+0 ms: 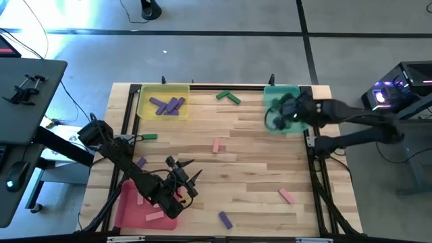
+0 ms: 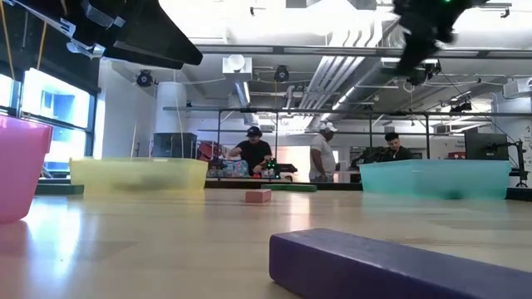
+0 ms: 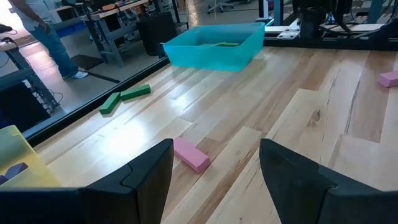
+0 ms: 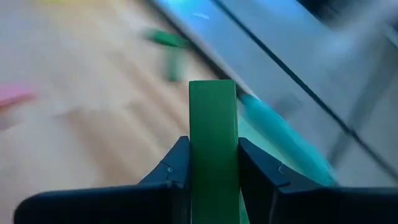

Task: Sort blocks
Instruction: Put the green wooden block into the green bin

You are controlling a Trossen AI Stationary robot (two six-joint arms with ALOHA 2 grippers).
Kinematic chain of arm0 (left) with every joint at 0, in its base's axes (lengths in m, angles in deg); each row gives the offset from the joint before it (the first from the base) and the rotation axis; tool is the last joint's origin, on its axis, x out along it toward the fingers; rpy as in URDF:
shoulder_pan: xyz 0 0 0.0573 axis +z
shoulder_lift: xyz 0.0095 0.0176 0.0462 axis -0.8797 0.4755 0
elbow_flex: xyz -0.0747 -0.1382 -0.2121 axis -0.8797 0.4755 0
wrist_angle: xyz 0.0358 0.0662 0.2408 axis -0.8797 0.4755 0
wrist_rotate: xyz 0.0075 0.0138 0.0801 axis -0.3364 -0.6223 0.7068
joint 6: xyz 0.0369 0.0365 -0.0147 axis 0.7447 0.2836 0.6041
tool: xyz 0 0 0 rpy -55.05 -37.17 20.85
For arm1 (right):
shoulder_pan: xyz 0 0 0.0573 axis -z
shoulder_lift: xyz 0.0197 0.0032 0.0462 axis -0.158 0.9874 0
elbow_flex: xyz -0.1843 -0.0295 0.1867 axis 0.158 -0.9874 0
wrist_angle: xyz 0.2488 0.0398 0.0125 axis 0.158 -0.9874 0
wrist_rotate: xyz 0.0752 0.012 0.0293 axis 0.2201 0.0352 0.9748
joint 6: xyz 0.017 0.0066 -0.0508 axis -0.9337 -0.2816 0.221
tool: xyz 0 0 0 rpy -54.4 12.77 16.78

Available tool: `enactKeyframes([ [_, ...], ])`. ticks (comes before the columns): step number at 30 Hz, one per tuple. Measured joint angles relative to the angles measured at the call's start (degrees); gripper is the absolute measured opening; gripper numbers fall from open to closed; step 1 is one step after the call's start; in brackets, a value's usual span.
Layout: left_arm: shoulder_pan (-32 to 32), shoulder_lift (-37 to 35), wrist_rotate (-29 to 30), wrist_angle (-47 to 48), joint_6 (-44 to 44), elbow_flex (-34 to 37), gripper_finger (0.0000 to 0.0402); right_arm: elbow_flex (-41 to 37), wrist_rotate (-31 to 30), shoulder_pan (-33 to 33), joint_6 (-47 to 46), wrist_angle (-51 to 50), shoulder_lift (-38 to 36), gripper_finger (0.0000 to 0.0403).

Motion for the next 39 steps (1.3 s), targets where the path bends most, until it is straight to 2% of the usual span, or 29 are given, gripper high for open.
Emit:
enactKeyframes([
  [2, 0.0, 0.0, 0.0, 0.0, 0.0, 0.0, 0.0227, 0.0, -1.9, 5.0, -5.0, -4.1, -2.0, 0.0071],
  [5, 0.4, 0.0, 0.2, 0.0, 0.0, 0.0, 0.0227, -0.2, -0.9, 12.4, -7.0, -6.1, -2.6, 0.0071],
  [10, 0.9, 0.0, 0.3, 0.0, 0.1, 0.0, 0.0227, -7.7, 9.6, 24.0, -0.1, 3.8, -1.9, 0.0071],
  [13, 1.0, 0.0, 0.2, 0.0, 0.5, 0.0, 0.0227, -14.5, 11.5, 30.8, 0.8, 8.7, -0.8, 0.0071],
  [18, 0.8, 0.0, 0.2, 0.1, 0.6, 0.0, 0.0227, -24.3, 23.9, 38.8, 3.6, 22.3, 0.4, 0.0071],
  [25, 0.8, 0.0, 0.2, 0.0, -0.3, 0.0, 0.0227, -30.1, 27.3, 42.2, 4.8, 29.6, 3.2, 0.0073],
  [31, 0.9, 0.0, 0.2, 0.0, -0.4, 0.0, 0.0227, -30.9, 28.1, 42.4, 4.8, 29.4, 6.0, 0.0092],
  [35, 0.9, 0.0, 0.0, -0.1, -0.4, 0.0, 0.0227, -30.9, 30.2, 42.3, 4.8, 29.4, 7.6, 0.0108],
  [39, 0.9, 0.0, 0.0, -0.1, -0.4, 0.0, 0.0227, -30.9, 31.4, 42.3, 3.3, 29.3, 8.9, 0.0142],
])
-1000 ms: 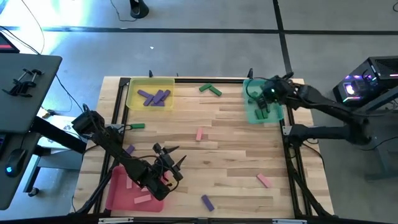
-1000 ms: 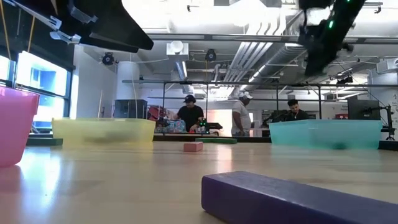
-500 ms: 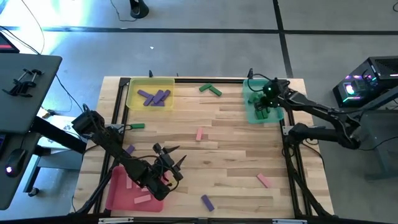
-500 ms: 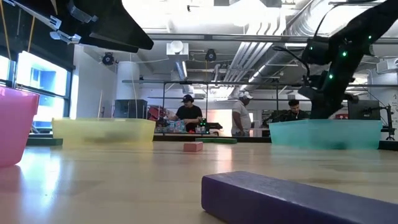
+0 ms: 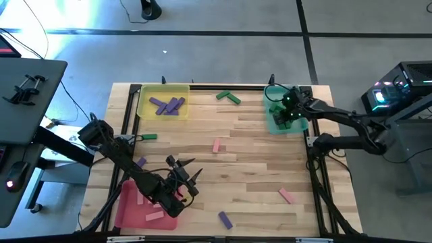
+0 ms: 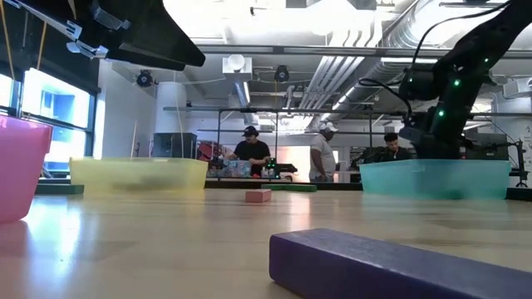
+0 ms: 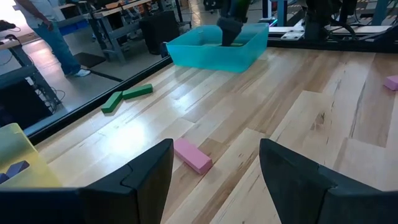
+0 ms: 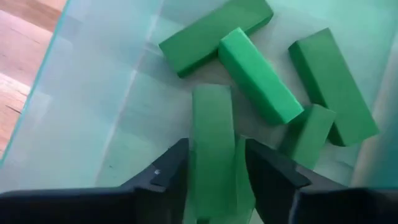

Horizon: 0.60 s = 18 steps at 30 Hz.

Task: Sort blocks
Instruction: Put the green wooden block into the green bin, then put the purple wooden block into the yellow bin

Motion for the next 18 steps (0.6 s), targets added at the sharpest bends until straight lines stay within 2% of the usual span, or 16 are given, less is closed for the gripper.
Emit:
enactKeyframes([
  [4, 0.0, 0.0, 0.0, 0.0, 0.0, 0.0, 0.0227, 0.0, 0.3, 0.0, 0.0, 0.0, 0.5, 0.0186],
  [7, 0.0, 0.0, 0.0, 0.0, 0.0, 0.0, 0.0227, 0.0, 0.2, 0.0, 0.7, 0.1, 0.5, 0.0205],
  [13, 0.0, 0.0, 0.0, -0.3, -0.1, 0.0, 0.0227, 1.5, -0.6, -1.3, 1.9, 2.0, -1.6, 0.0204],
  [18, 0.5, 0.0, 0.0, -1.4, -0.1, 0.0, 0.0227, 1.6, -5.1, -6.7, 2.1, 4.8, -8.2, 0.0204],
])
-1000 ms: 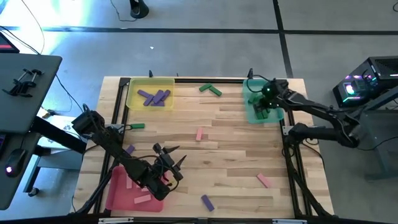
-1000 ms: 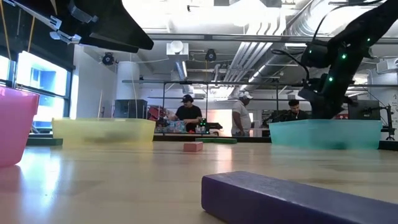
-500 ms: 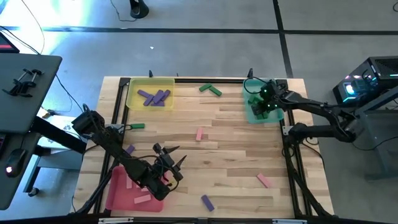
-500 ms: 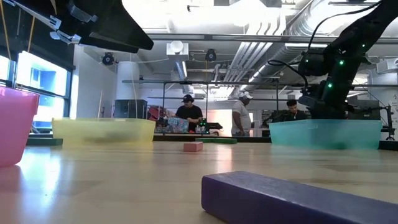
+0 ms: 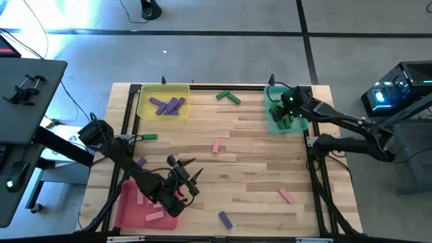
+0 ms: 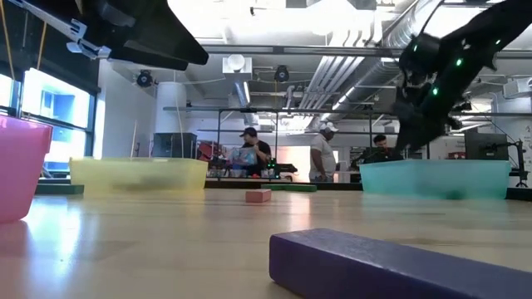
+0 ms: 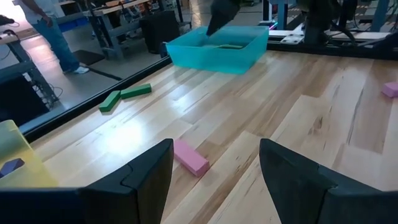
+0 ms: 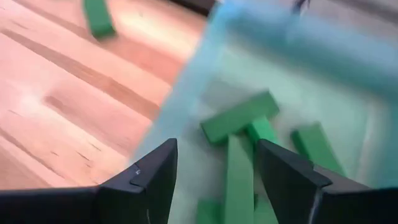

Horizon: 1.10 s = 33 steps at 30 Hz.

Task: Sort blocks
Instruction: Put the purple wooden block into the yellow bin

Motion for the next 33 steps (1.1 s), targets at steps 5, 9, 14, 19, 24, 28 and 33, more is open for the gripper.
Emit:
enactKeyframes([
  [5, 1.2, 0.0, -0.1, -2.1, 0.0, 0.0, 0.0227, 0.0, -7.3, -10.1, -0.3, 1.1, -8.4, 0.0203],
  [9, 2.8, 0.0, -0.1, -4.3, 0.1, 0.0, 0.0227, 0.0, -13.4, -21.4, -2.7, 2.2, -14.0, 0.0203],
  [14, 5.1, 0.0, -0.1, -8.0, 0.0, 0.0, 0.0227, 0.1, -21.4, -39.2, -7.0, 3.2, -15.9, 0.0203],
  [19, 7.2, 0.0, -0.6, -11.8, 1.8, 0.0, 0.0227, 0.1, -33.5, -57.5, -11.4, 5.4, -12.1, 0.0203],
  [24, 9.3, -0.4, -2.4, -11.2, 4.6, 0.0, 0.0227, 0.1, -43.0, -70.5, -16.9, 6.7, -5.0, 0.0203],
  [28, 14.3, -2.8, -11.0, -8.9, 4.7, 0.0, 0.0227, 0.1, -44.5, -75.9, -21.4, 8.5, 2.0, 0.0203],
  [33, 23.1, -4.9, -22.4, -1.4, 6.2, 0.0, 0.0227, 0.1, -45.4, -78.4, -23.9, 11.8, 11.1, 0.0204],
])
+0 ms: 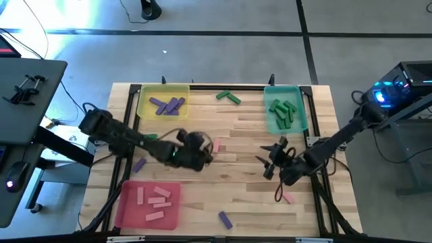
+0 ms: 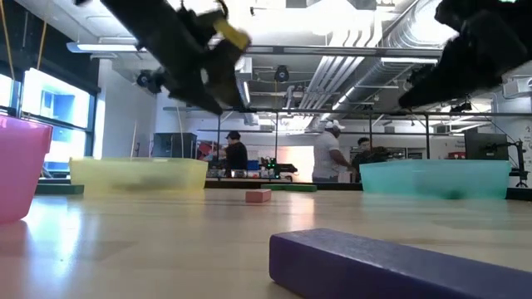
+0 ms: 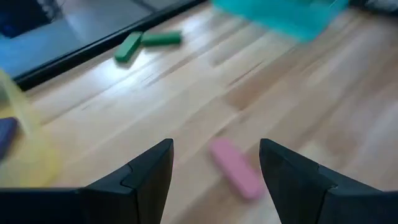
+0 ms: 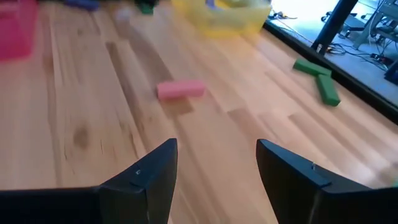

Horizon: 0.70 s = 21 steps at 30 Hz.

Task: Sort blocks
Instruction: Put the purple wooden block into the yellow bin

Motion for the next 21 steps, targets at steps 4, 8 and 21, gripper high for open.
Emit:
enactKeyframes([
  [4, 6.2, 0.0, -8.5, 3.1, 7.9, 0.0, 0.0227, 0.0, 0.2, -0.5, 0.0, 3.8, 6.7, 0.0204],
  [8, 11.2, 0.0, -22.2, 5.8, 13.3, 0.0, 0.0227, 0.0, 1.4, -0.6, 0.0, 5.9, 11.8, 0.0204],
  [21, 7.8, 0.0, -45.5, 64.3, -19.9, -8.3, 0.0227, 0.0, 0.0, 0.7, 7.7, 6.3, 15.8, 0.0204],
])
